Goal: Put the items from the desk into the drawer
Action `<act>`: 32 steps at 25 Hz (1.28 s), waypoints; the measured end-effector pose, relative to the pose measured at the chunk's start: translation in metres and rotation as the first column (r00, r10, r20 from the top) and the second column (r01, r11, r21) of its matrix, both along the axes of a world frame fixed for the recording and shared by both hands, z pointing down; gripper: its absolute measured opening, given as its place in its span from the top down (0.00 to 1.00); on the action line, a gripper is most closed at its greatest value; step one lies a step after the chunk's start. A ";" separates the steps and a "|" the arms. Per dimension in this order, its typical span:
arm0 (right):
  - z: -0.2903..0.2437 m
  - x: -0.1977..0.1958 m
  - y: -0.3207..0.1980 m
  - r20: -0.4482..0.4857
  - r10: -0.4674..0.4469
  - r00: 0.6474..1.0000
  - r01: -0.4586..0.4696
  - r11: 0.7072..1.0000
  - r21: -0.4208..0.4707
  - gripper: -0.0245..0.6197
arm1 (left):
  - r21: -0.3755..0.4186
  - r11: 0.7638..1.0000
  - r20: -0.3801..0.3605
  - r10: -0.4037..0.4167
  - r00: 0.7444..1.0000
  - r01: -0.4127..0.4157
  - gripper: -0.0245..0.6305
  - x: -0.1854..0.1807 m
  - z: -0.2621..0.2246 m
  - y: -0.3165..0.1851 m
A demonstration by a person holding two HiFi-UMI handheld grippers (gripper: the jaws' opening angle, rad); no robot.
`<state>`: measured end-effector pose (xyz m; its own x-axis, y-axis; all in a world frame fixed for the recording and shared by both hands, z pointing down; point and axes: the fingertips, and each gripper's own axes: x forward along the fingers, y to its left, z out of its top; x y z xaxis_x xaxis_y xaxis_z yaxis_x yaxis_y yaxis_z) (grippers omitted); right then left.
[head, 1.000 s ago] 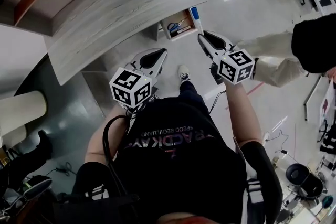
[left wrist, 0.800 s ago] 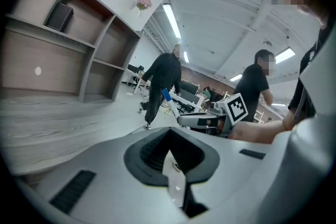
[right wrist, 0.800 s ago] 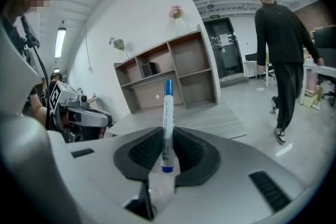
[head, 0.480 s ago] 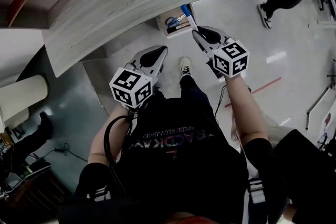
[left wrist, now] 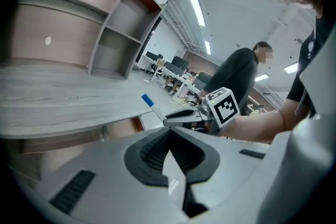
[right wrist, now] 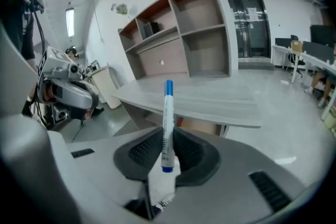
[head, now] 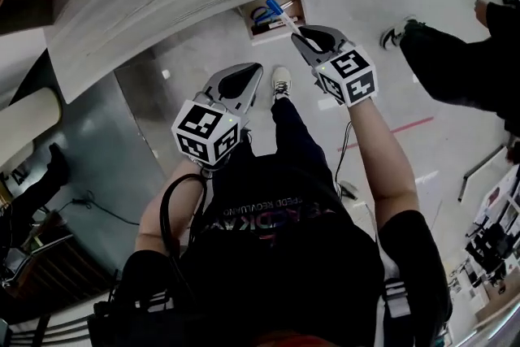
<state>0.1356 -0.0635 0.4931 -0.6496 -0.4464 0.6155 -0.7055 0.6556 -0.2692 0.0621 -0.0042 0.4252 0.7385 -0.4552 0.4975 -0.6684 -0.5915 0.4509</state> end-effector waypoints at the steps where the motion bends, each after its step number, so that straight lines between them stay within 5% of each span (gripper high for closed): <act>1: 0.008 0.000 -0.002 -0.032 -0.024 0.999 0.024 1.000 0.003 0.84 | -0.010 1.000 0.002 -0.002 1.000 0.002 0.95 0.002 0.005 0.001; 10: 0.090 0.002 -0.017 -0.262 -0.213 0.941 0.211 0.977 -0.033 0.84 | -0.127 0.991 -0.001 -0.029 1.000 0.029 0.95 0.016 0.054 0.024; 21: 0.173 -0.011 -0.035 -0.534 -0.408 0.741 0.418 0.902 -0.109 0.84 | -0.221 0.971 -0.001 -0.089 0.996 0.087 0.95 0.001 0.091 0.041; 32: 0.200 -0.023 -0.046 -0.552 -0.423 0.719 0.407 0.900 -0.159 0.84 | -0.234 0.965 -0.001 -0.124 0.992 0.121 0.95 -0.021 0.100 0.034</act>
<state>0.1121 -0.1099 0.6927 -0.3016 -0.1944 0.9334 -0.3924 0.9176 0.0643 0.0416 0.0301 0.5256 0.6928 -0.4156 0.5893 -0.7210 -0.3830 0.5775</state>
